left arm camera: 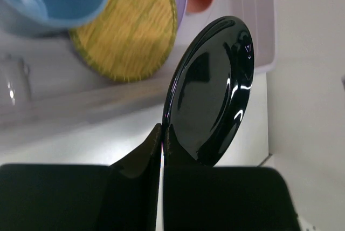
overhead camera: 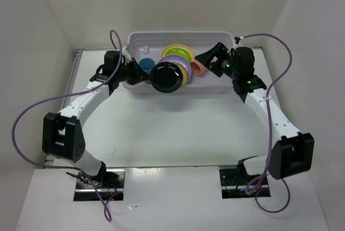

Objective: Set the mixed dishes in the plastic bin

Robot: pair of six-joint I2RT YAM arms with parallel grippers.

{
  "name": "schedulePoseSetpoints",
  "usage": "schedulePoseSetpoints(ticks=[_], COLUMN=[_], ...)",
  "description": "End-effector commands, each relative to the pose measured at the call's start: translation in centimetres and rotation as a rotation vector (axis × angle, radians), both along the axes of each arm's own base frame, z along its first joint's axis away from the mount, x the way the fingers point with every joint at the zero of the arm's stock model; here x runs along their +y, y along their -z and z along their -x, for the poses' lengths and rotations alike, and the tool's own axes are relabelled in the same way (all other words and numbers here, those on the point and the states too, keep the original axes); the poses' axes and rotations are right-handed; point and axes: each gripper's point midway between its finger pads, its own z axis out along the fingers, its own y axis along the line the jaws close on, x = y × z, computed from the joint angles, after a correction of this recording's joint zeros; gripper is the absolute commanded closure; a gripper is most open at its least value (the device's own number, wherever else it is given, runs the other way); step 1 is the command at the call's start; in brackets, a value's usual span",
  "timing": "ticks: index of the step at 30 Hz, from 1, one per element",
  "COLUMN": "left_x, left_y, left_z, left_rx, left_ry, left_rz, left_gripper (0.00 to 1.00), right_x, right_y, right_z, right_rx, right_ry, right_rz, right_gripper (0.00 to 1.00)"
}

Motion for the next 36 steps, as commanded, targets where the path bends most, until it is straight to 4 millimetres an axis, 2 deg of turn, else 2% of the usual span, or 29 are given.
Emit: schedulePoseSetpoints(ticks=[1, 2, 3, 5, 6, 8, 9, 10, 11, 12, 13, 14, 15, 17, 20, 24, 25, 27, 28, 30, 31, 32, 33, 34, 36], left_x=[-1.5, -1.8, -2.0, -2.6, -2.9, -3.4, -4.0, -3.9, -4.4, -5.2, -4.8, -5.5, -6.0, -6.0, -6.2, -6.5, -6.5, -6.3, -6.3, -6.3, -6.3, -6.3, -6.3, -6.2, -6.1], left_y=[-1.7, -2.9, -1.3, -1.2, -0.9, -0.5, 0.7, -0.1, -0.1, 1.0, 1.5, 0.3, 1.6, 2.5, 4.2, 4.6, 5.0, 5.1, 5.1, 5.1, 4.3, 3.6, 3.6, 2.4, 0.9], left_z=[-4.2, -5.4, -6.6, -8.1, -9.6, -10.8, -11.3, -12.3, -12.5, -12.9, -13.4, -14.0, -14.4, -14.8, -15.7, -15.6, -15.5, -15.6, -15.6, -15.6, -15.5, -15.5, -15.5, -15.2, -15.0], left_rx=[-0.078, -0.101, -0.073, -0.079, -0.082, -0.082, -0.058, -0.08, -0.08, -0.062, -0.053, -0.076, -0.06, -0.039, -0.013, -0.002, 0.006, 0.005, 0.005, 0.005, -0.006, -0.018, -0.018, -0.032, -0.049], left_ry=[-0.022, -0.025, -0.035, -0.038, -0.048, -0.057, -0.055, -0.077, -0.076, -0.074, -0.092, -0.096, -0.091, -0.106, -0.108, -0.108, -0.108, -0.116, -0.116, -0.116, -0.116, -0.117, -0.117, -0.118, -0.12], left_rz=[0.041, 0.054, 0.042, 0.037, 0.033, 0.023, 0.012, 0.007, 0.001, -0.011, -0.038, -0.039, -0.065, -0.104, -0.128, -0.139, -0.142, -0.147, -0.147, -0.147, -0.142, -0.138, -0.138, -0.132, -0.125], left_gripper=[1.0, 1.0, 1.0, 1.0, 1.0, 1.0, 1.0, 1.0, 1.0, 1.0, 1.0, 1.0, 1.0, 0.94, 0.94, 0.87, 0.82, 0.69, 0.54, 0.46, 0.41, 0.3, 0.23, 0.2, 0.13], right_x=[-1.4, -1.5, -1.6, -1.7, -2.0, -2.1, -2.0, -2.0, -2.0, -2.2, -2.1, -2.1, -2.0, -1.9, -2.2, -2.6, -2.6, -2.7, -3.0, -3.0, -3.0, -3.1, -3.1, -3.1, -3.2], right_y=[-4.4, -4.3, -4.4, -4.3, -3.9, -4.4, -3.7, -3.7, -3.7, -3.7, -3.3, -3.3, -3.3, -3.0, -3.0, -3.2, -2.8, -3.2, -3.2, -3.4, -2.9, -3.3, -3.6, -2.9, -3.6], right_z=[1.5, 1.8, 2.4, 2.8, 2.7, 3.0, 3.1, 3.1, 3.1, 3.1, 2.9, 2.9, 3.0, 2.8, 2.7, 2.6, 2.7, 2.9, 2.7, 3.0, 3.1, 3.3, 3.5, 3.5, 4.2], right_rx=[-0.121, -0.121, -0.128, -0.125, -0.117, -0.128, -0.11, -0.11, -0.114, -0.114, -0.104, -0.104, -0.103, -0.094, -0.094, -0.103, -0.094, -0.104, -0.104, -0.106, -0.097, -0.106, -0.115, -0.09, -0.111], right_ry=[0.045, 0.045, 0.045, 0.045, 0.054, 0.054, 0.045, 0.045, 0.044, 0.041, 0.041, 0.041, 0.032, 0.032, 0.032, 0.03, 0.031, 0.031, 0.04, 0.04, 0.04, 0.04, 0.04, 0.042, 0.042], right_rz=[-0.03, -0.03, -0.032, -0.031, -0.029, -0.031, -0.029, -0.029, -0.021, -0.022, -0.02, -0.02, -0.022, -0.02, -0.021, -0.026, -0.024, -0.026, -0.025, -0.026, -0.024, -0.026, -0.027, -0.033, -0.037], right_gripper=[0.18, 0.18, 0.18, 0.18, 0.18, 0.18, 0.18, 0.18, 0.18, 0.18, 0.18, 0.18, 0.18, 0.18, 0.18, 0.18, 0.18, 0.18, 0.18, 0.14, 0.11, 0.03, 0.0, 0.0, 0.0])
